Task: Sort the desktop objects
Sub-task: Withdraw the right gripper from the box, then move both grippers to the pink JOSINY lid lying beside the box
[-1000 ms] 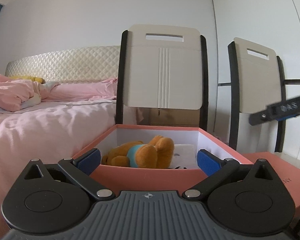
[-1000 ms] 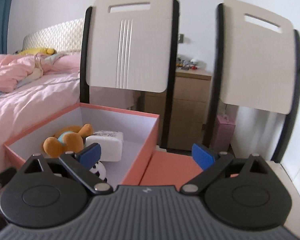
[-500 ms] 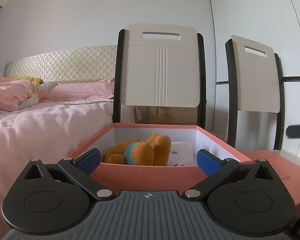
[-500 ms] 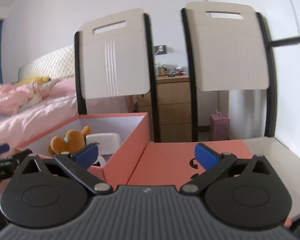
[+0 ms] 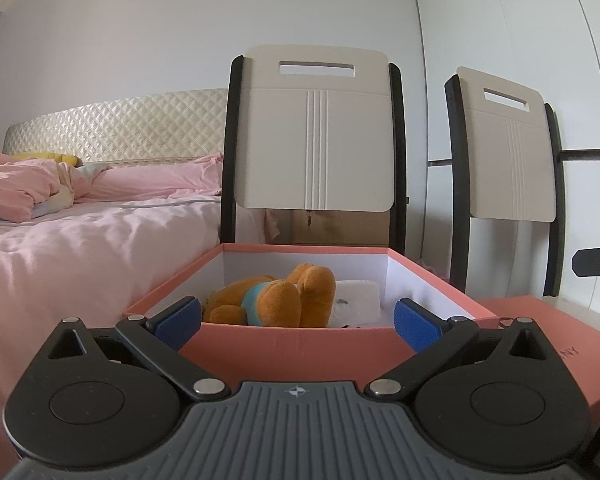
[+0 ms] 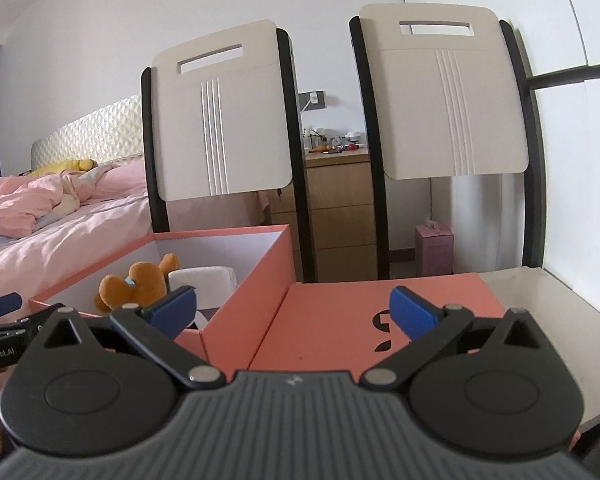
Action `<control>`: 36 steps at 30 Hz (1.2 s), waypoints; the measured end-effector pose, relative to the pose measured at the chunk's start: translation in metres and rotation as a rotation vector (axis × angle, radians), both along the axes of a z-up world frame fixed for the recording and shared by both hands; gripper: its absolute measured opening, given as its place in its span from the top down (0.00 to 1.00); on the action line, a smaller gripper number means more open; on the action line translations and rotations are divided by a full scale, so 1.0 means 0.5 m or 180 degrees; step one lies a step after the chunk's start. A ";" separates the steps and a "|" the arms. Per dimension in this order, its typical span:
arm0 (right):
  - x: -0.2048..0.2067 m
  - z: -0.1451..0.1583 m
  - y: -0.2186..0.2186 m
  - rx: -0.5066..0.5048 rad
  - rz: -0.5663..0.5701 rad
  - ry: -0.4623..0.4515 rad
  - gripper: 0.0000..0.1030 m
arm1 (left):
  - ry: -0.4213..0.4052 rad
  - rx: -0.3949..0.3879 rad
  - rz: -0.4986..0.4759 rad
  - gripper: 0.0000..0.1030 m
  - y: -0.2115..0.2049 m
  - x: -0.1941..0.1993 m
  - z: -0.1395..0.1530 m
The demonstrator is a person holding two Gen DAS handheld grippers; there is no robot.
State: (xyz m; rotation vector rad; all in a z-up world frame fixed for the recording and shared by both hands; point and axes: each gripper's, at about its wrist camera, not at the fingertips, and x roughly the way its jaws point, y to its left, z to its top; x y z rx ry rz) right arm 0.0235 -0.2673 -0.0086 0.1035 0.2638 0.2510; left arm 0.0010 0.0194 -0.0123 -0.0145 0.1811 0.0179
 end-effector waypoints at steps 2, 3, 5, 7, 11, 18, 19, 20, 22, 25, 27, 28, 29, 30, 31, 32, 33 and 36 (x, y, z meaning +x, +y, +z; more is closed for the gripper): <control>-0.002 0.000 0.001 -0.0016 -0.0013 0.0000 0.00 | 0.0002 0.0001 -0.0001 0.00 0.000 0.000 0.000; -0.002 -0.001 0.001 -0.0019 -0.0017 0.0002 0.00 | 0.0002 0.0003 -0.0002 0.00 -0.001 0.000 0.000; -0.003 -0.001 -0.003 -0.0009 -0.0026 0.0013 0.00 | 0.0003 0.0006 -0.0005 0.00 -0.002 0.000 -0.001; -0.003 -0.002 -0.006 -0.0002 -0.0044 0.0025 0.00 | 0.0005 0.0009 -0.0009 0.00 -0.003 0.000 -0.001; -0.007 -0.004 -0.017 0.0028 -0.0070 0.0049 0.00 | 0.0012 0.0016 -0.0016 0.00 -0.006 0.000 -0.002; -0.010 -0.008 -0.025 0.0043 -0.0084 0.0097 0.00 | 0.0023 0.0031 -0.0026 0.00 -0.010 0.001 -0.005; -0.010 -0.009 -0.025 0.0032 -0.0093 0.0099 0.00 | 0.0025 0.0033 -0.0027 0.00 -0.011 0.001 -0.006; -0.011 -0.009 -0.026 0.0021 -0.0098 0.0101 0.00 | 0.0026 0.0035 -0.0028 0.00 -0.011 0.001 -0.006; -0.011 -0.009 -0.027 0.0008 -0.0099 0.0107 0.00 | 0.0029 0.0039 -0.0030 0.00 -0.012 0.001 -0.007; -0.010 -0.011 -0.032 -0.0005 -0.0093 0.0143 0.00 | 0.0024 0.0048 -0.0047 0.00 -0.014 0.002 -0.007; -0.010 -0.013 -0.038 -0.0055 -0.0136 0.0159 0.00 | 0.0014 0.0050 -0.0092 0.00 -0.020 -0.001 -0.008; -0.011 -0.013 -0.043 -0.0082 -0.0155 0.0165 0.00 | 0.0017 0.0048 -0.0108 0.00 -0.025 -0.002 -0.009; -0.012 -0.013 -0.052 -0.0093 -0.0166 0.0172 0.00 | 0.0019 0.0047 -0.0124 0.00 -0.030 -0.003 -0.010; -0.012 -0.013 -0.062 -0.0093 -0.0176 0.0180 0.00 | 0.0021 0.0045 -0.0140 0.00 -0.035 -0.004 -0.011; -0.013 -0.013 -0.074 -0.0083 -0.0190 0.0194 0.00 | 0.0024 0.0043 -0.0156 0.00 -0.039 -0.005 -0.012; -0.014 -0.013 -0.088 -0.0063 -0.0205 0.0221 0.00 | 0.0027 0.0059 -0.0189 0.00 -0.050 -0.007 -0.015; -0.013 -0.014 -0.105 -0.0042 -0.0223 0.0258 0.00 | 0.0030 0.0078 -0.0227 0.00 -0.062 -0.010 -0.018; -0.014 -0.018 -0.156 0.0001 -0.0329 0.0344 0.00 | 0.0017 0.0022 -0.0328 0.00 -0.092 -0.024 -0.029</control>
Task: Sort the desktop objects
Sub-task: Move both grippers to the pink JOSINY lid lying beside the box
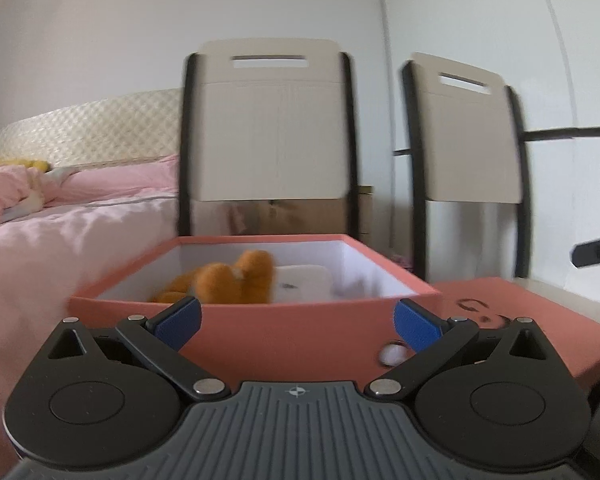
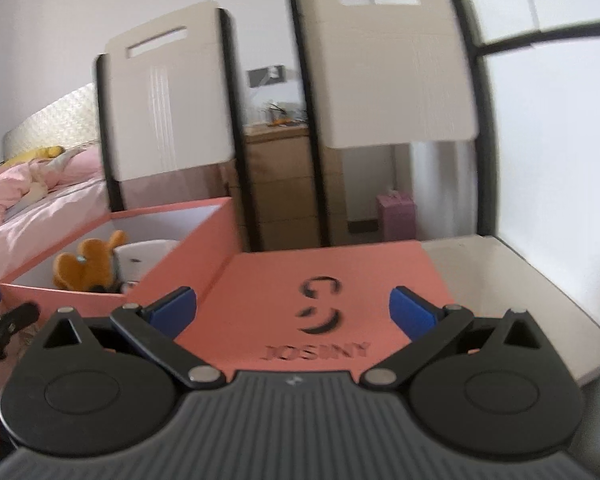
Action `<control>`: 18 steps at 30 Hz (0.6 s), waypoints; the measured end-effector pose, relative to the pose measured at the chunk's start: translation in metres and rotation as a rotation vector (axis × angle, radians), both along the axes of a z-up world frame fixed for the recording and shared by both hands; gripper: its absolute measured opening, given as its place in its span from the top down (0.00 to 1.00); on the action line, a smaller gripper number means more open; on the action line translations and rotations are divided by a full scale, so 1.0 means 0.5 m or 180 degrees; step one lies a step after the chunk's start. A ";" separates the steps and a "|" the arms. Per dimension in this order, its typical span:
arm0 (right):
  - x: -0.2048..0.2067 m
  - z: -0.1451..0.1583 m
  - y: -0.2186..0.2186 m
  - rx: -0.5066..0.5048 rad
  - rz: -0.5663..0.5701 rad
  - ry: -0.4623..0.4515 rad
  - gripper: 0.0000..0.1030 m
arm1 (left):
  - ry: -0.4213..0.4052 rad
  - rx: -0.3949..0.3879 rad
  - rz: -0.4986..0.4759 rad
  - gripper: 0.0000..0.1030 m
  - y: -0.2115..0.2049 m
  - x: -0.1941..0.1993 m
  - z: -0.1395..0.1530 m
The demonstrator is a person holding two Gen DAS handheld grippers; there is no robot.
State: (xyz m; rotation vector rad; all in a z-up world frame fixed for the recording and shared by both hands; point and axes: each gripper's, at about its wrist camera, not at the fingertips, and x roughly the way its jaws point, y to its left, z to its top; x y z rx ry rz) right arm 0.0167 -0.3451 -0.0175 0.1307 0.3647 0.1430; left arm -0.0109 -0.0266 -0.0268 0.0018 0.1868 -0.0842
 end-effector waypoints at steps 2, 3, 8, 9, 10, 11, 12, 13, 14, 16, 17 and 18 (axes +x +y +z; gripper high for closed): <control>-0.006 -0.004 -0.032 0.0022 -0.0078 0.0030 0.00 | 0.0004 -0.0079 -0.0055 0.00 -0.019 -0.010 -0.011; -0.007 -0.007 -0.046 0.0013 -0.0102 0.0048 0.00 | 0.0010 -0.0111 -0.0086 0.00 -0.026 -0.013 -0.017; 0.004 -0.039 -0.106 -0.0089 -0.0115 0.0231 0.00 | 0.0169 -0.0012 -0.0245 0.00 -0.079 -0.008 -0.061; 0.012 -0.050 -0.114 -0.0079 -0.0074 0.0310 0.00 | 0.0232 -0.0031 -0.0285 0.00 -0.089 -0.004 -0.072; 0.021 -0.061 -0.121 -0.0074 -0.0025 0.0380 0.00 | 0.0295 -0.0057 -0.0333 0.00 -0.096 0.002 -0.082; 0.030 -0.072 -0.126 -0.0076 0.0021 0.0437 0.00 | 0.0372 -0.0082 -0.0407 0.00 -0.105 0.008 -0.093; 0.039 -0.082 -0.130 -0.0095 0.0058 0.0478 0.00 | 0.0425 -0.0092 -0.0463 0.00 -0.113 0.014 -0.102; 0.047 -0.092 -0.133 -0.0122 0.0081 0.0498 0.00 | 0.0450 -0.0091 -0.0494 0.00 -0.119 0.020 -0.106; 0.055 -0.100 -0.136 -0.0137 0.0093 0.0514 0.00 | 0.0471 -0.0088 -0.0520 0.00 -0.125 0.025 -0.110; 0.073 -0.117 -0.145 -0.0096 0.0074 0.0583 0.00 | 0.0507 -0.0092 -0.0575 0.00 -0.134 0.036 -0.115; 0.081 -0.123 -0.151 -0.0046 0.0051 0.0621 0.00 | 0.0518 -0.0105 -0.0587 0.00 -0.136 0.042 -0.115; 0.088 -0.130 -0.158 0.0013 0.0025 0.0658 0.00 | 0.0529 -0.0121 -0.0594 0.00 -0.138 0.048 -0.115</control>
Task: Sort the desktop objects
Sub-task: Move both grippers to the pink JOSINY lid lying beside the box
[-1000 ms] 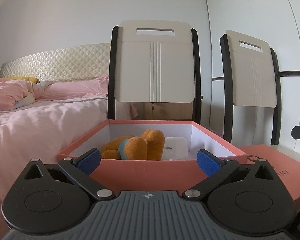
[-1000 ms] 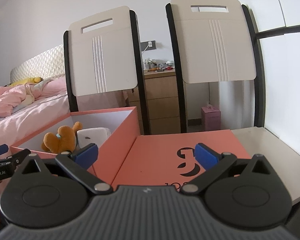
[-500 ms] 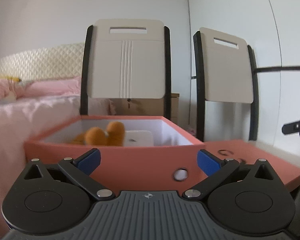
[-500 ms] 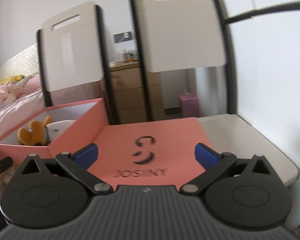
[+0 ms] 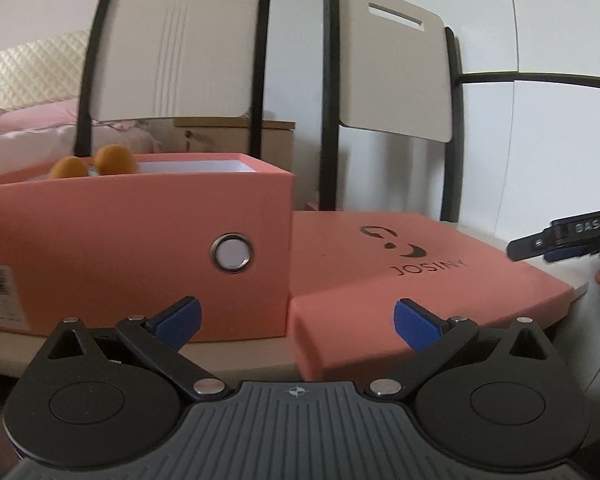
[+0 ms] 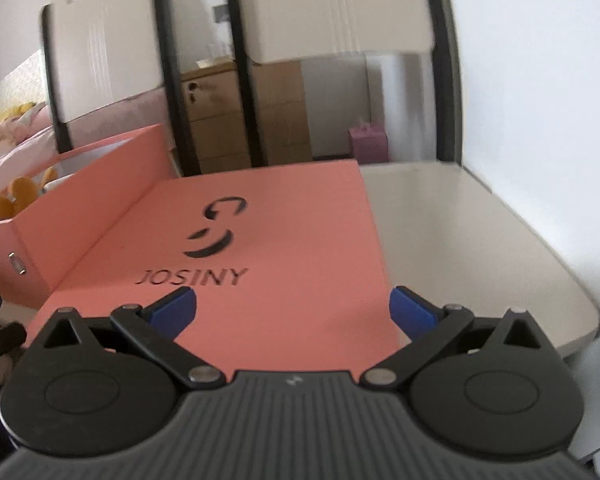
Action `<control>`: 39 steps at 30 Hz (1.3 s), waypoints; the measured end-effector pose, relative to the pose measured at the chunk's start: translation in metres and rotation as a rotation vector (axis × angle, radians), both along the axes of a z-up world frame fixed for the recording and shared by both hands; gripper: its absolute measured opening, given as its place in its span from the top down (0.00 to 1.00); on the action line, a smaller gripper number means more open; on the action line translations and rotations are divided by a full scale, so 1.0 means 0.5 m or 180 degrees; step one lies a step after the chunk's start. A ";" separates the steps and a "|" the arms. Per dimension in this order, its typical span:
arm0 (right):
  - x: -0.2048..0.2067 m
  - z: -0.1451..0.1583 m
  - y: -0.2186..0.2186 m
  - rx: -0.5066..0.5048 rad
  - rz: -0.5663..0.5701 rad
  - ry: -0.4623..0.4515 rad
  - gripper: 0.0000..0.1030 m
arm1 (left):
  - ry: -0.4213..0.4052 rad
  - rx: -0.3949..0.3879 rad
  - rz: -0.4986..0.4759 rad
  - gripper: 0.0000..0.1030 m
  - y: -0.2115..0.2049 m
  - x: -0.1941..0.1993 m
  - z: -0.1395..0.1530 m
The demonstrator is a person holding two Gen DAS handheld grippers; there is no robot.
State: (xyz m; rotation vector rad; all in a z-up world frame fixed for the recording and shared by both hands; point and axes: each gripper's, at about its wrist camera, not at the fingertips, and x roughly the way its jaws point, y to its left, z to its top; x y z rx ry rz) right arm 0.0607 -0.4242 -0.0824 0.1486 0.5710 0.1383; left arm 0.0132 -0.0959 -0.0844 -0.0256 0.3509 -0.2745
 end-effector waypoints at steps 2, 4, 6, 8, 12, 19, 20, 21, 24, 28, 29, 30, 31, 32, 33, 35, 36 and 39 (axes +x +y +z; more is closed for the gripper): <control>0.011 -0.010 -0.012 0.0109 -0.0071 0.0058 0.00 | 0.0027 -0.0043 -0.0023 0.00 -0.002 0.008 0.000; 0.016 -0.012 -0.018 0.0206 -0.0135 0.0086 0.00 | 0.0070 -0.0098 -0.0089 0.00 -0.006 0.015 -0.002; 0.019 -0.014 -0.020 0.0296 -0.0154 0.0109 0.00 | 0.0116 -0.0161 -0.0163 0.00 -0.008 0.018 -0.006; 0.022 -0.017 -0.014 0.0271 -0.0140 0.0127 0.00 | 0.0164 -0.0187 -0.0188 0.00 -0.010 0.024 -0.012; 0.027 -0.019 -0.007 0.0196 -0.0120 0.0122 0.00 | 0.0192 -0.0218 -0.0228 0.00 -0.009 0.035 -0.016; 0.033 -0.022 -0.005 0.0175 -0.0157 0.0158 0.00 | 0.0270 -0.0193 -0.0343 0.00 -0.017 0.057 -0.012; 0.034 -0.022 -0.003 0.0159 -0.0159 0.0160 0.00 | 0.0286 -0.0205 -0.0348 0.00 -0.018 0.058 -0.011; 0.034 -0.023 -0.002 0.0147 -0.0164 0.0163 0.00 | 0.0300 -0.0215 -0.0352 0.00 -0.018 0.059 -0.011; 0.040 -0.023 -0.003 0.0137 -0.0160 0.0175 0.00 | 0.0386 -0.0286 -0.0459 0.00 -0.015 0.063 -0.011; 0.047 -0.022 -0.010 0.0232 -0.0183 0.0196 0.00 | 0.0490 -0.0440 -0.0470 0.00 -0.005 0.068 -0.012; 0.049 -0.022 -0.009 0.0228 -0.0193 0.0209 0.00 | 0.0510 -0.0466 -0.0474 0.00 -0.003 0.069 -0.012; 0.049 -0.023 -0.007 0.0211 -0.0197 0.0216 0.00 | 0.0518 -0.0474 -0.0483 0.00 -0.002 0.069 -0.012; 0.049 -0.023 -0.004 0.0184 -0.0198 0.0219 0.00 | 0.0522 -0.0477 -0.0494 0.00 -0.003 0.068 -0.011; 0.049 -0.023 -0.002 0.0158 -0.0199 0.0222 0.00 | 0.0528 -0.0470 -0.0514 0.00 -0.005 0.067 -0.010; 0.050 -0.024 0.001 0.0131 -0.0199 0.0225 0.00 | 0.0542 -0.0456 -0.0537 0.00 -0.008 0.067 -0.009; 0.050 -0.024 0.004 0.0090 -0.0199 0.0229 0.00 | 0.0568 -0.0435 -0.0582 0.00 -0.015 0.067 -0.008; 0.050 -0.024 0.005 0.0085 -0.0201 0.0230 0.00 | 0.0578 -0.0427 -0.0600 0.00 -0.018 0.068 -0.008; 0.049 -0.025 0.006 0.0068 -0.0210 0.0236 0.00 | 0.0595 -0.0368 -0.0602 0.00 -0.028 0.071 -0.011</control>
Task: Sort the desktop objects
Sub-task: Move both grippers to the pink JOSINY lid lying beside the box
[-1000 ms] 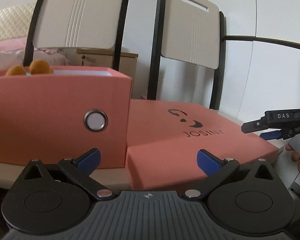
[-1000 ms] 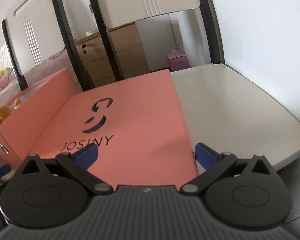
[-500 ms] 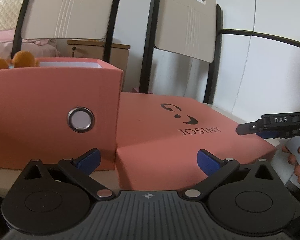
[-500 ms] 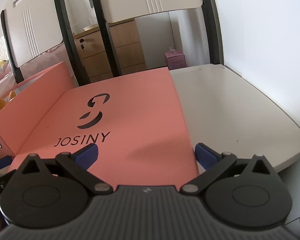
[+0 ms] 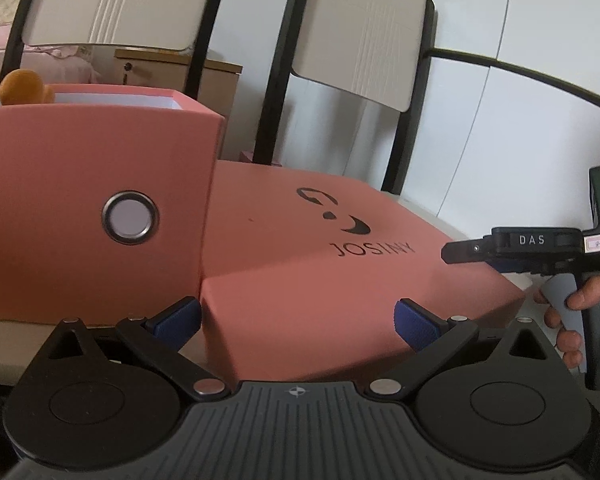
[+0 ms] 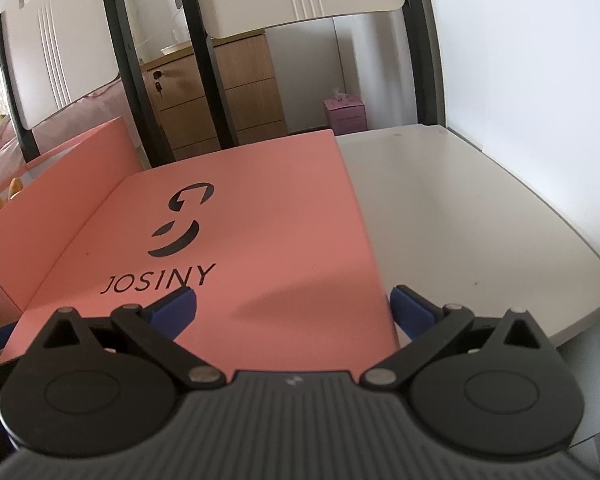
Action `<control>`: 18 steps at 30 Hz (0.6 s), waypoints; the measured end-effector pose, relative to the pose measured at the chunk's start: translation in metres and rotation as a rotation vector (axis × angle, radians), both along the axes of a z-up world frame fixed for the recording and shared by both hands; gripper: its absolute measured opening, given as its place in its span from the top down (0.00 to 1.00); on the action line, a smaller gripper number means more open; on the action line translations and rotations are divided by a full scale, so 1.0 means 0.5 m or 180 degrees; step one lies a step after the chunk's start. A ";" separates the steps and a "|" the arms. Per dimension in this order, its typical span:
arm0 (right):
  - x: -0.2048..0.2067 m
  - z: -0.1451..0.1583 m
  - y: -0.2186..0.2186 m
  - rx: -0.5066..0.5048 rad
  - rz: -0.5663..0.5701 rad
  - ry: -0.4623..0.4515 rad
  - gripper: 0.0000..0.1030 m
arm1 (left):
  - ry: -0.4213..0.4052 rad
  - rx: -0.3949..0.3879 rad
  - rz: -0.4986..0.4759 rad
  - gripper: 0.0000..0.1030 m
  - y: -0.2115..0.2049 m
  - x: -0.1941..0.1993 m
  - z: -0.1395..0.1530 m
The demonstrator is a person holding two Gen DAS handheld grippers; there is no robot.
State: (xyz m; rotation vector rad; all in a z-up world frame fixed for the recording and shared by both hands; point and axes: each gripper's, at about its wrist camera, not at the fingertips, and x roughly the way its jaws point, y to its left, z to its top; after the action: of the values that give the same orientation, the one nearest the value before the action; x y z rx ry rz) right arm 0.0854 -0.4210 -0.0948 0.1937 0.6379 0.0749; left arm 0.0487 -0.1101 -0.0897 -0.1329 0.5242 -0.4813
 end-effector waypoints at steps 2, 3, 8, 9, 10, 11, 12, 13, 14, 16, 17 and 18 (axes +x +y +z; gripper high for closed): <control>-0.001 -0.001 0.001 0.0001 -0.0014 0.0013 0.00 | -0.0003 0.0033 0.0019 0.00 -0.004 0.000 -0.001; -0.002 -0.001 0.000 0.0017 -0.0029 0.0022 0.00 | -0.0001 0.0038 0.0023 0.00 -0.005 0.000 -0.001; -0.007 -0.002 -0.005 0.0110 -0.0089 0.0055 0.00 | 0.0000 0.0061 0.0021 0.00 -0.007 -0.003 0.001; -0.009 -0.001 -0.005 0.0112 -0.0086 0.0055 0.00 | -0.0005 0.0070 0.0020 0.00 -0.008 -0.004 0.002; -0.010 -0.001 -0.005 0.0110 -0.0077 0.0053 0.00 | -0.0010 0.0079 0.0017 0.00 -0.009 -0.005 0.002; -0.012 -0.001 -0.005 0.0110 -0.0064 0.0050 0.00 | -0.0015 0.0088 0.0015 0.00 -0.010 -0.007 0.003; -0.013 -0.001 -0.006 0.0110 -0.0050 0.0049 0.00 | -0.0022 0.0094 0.0009 0.00 -0.010 -0.009 0.003; -0.015 0.000 -0.006 0.0105 -0.0034 0.0049 0.00 | -0.0030 0.0099 0.0003 0.00 -0.009 -0.011 0.004; -0.017 0.000 -0.006 0.0098 -0.0018 0.0052 0.00 | -0.0034 0.0103 -0.0002 0.00 -0.010 -0.013 0.004; -0.021 0.000 -0.006 0.0083 0.0015 0.0056 0.00 | -0.0040 0.0115 -0.0017 0.00 -0.010 -0.016 0.005; -0.023 0.001 -0.006 0.0085 0.0027 0.0060 0.00 | -0.0045 0.0121 -0.0024 0.00 -0.010 -0.019 0.005; -0.025 0.001 -0.007 0.0093 0.0036 0.0064 0.00 | -0.0051 0.0128 -0.0034 0.00 -0.009 -0.022 0.005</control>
State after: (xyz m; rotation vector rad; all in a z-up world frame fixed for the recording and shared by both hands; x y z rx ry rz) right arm 0.0730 -0.4244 -0.0942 0.2191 0.6584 0.0932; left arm 0.0375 -0.1147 -0.0873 -0.0878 0.5187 -0.4816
